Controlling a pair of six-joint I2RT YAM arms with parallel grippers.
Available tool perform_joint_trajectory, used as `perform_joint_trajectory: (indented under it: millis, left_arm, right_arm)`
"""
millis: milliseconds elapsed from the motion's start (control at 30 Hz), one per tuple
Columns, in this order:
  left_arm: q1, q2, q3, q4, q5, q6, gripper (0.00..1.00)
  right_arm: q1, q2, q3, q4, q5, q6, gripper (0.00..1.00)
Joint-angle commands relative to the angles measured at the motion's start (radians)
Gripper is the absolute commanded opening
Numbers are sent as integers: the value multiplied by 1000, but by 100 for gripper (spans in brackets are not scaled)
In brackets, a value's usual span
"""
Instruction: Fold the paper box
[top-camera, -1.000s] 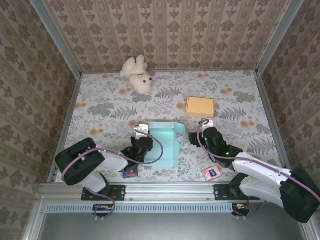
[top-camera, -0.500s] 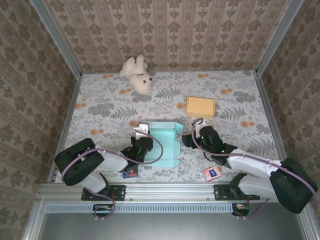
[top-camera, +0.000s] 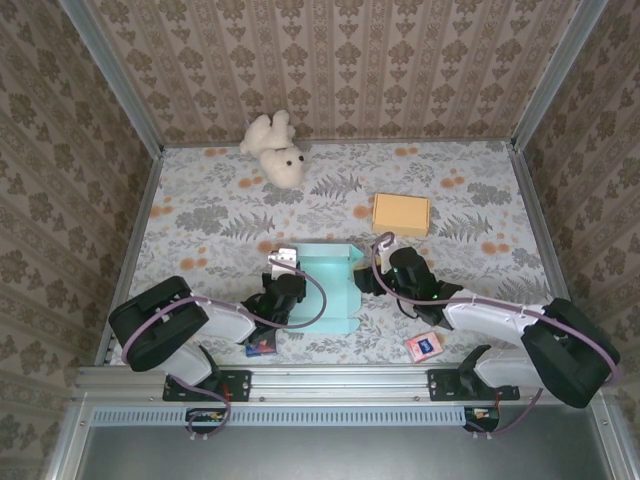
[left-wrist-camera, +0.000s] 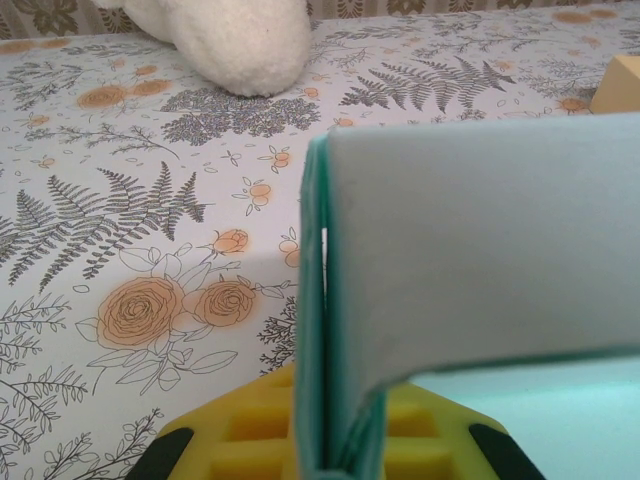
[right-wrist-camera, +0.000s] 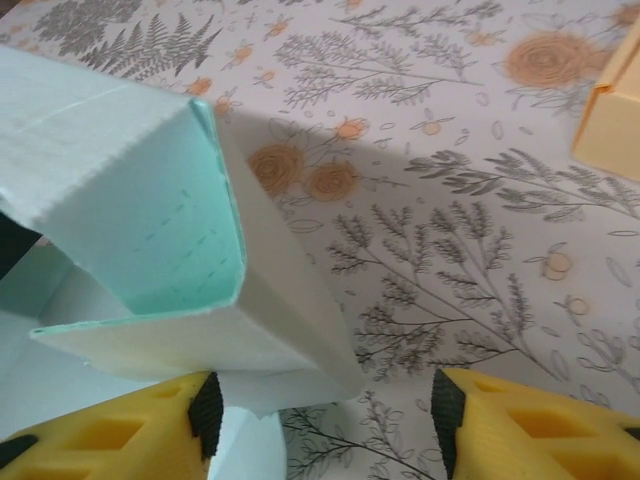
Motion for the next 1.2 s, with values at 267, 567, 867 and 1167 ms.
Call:
perform_joint_trajectory:
  millis: [267,567,867,1167]
  left_arm:
    - [4,-9,13,1,15,2,0]
    - [3,6,13,8,23,-11,0]
    - [-5,35,17,15,32,-10,0]
    - [-22,80,28,27,27,-10,0]
  right_arm:
    - [65,67,52,108,-67,-54,49]
    - [127,116,80,163,-11,-65,40]
    - [141,204,107,223,196,-86,33]
    - [152,300,111,378,245,-133,33]
